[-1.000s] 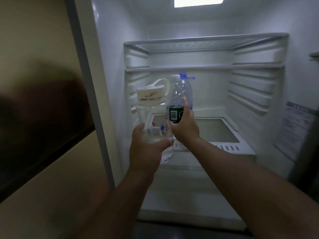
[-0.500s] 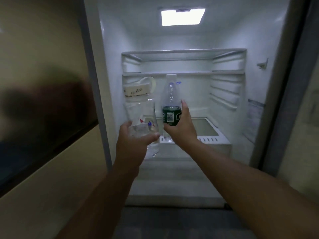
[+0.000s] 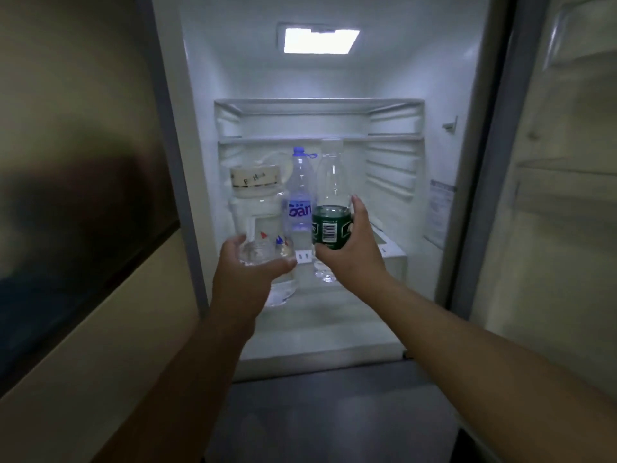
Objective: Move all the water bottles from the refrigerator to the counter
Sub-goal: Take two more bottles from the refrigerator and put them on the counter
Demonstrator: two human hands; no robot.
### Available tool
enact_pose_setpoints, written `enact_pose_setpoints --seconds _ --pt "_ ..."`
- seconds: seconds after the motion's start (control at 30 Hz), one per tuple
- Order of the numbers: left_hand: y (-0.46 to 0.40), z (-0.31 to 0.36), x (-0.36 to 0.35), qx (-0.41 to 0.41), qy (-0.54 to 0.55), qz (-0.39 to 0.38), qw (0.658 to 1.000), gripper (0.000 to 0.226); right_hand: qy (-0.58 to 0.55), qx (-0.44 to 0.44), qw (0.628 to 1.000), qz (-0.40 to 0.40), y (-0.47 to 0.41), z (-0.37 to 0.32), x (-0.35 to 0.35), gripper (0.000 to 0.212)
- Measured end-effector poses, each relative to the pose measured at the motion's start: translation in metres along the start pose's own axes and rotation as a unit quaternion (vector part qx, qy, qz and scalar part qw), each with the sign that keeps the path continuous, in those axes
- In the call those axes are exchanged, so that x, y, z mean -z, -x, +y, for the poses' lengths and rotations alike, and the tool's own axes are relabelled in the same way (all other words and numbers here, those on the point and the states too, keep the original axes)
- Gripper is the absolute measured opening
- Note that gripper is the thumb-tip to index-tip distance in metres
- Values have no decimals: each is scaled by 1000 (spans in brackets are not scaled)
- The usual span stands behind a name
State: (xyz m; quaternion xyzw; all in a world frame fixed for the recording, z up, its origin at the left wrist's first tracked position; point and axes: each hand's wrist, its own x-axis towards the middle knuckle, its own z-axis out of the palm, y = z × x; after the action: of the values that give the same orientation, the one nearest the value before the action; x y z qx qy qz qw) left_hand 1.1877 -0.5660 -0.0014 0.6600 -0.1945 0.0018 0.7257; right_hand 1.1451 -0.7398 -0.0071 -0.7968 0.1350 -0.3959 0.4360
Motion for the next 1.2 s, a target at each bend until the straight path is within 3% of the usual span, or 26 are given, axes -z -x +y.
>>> enact_pose_setpoints --seconds 0.7,1.2 --pt "82 6 -44 34 85 -161 983 84 53 -32 990 124 132 -19 116 106" --pt "154 15 -83 69 138 -321 934 74 116 -67 963 234 213 -55 178 103"
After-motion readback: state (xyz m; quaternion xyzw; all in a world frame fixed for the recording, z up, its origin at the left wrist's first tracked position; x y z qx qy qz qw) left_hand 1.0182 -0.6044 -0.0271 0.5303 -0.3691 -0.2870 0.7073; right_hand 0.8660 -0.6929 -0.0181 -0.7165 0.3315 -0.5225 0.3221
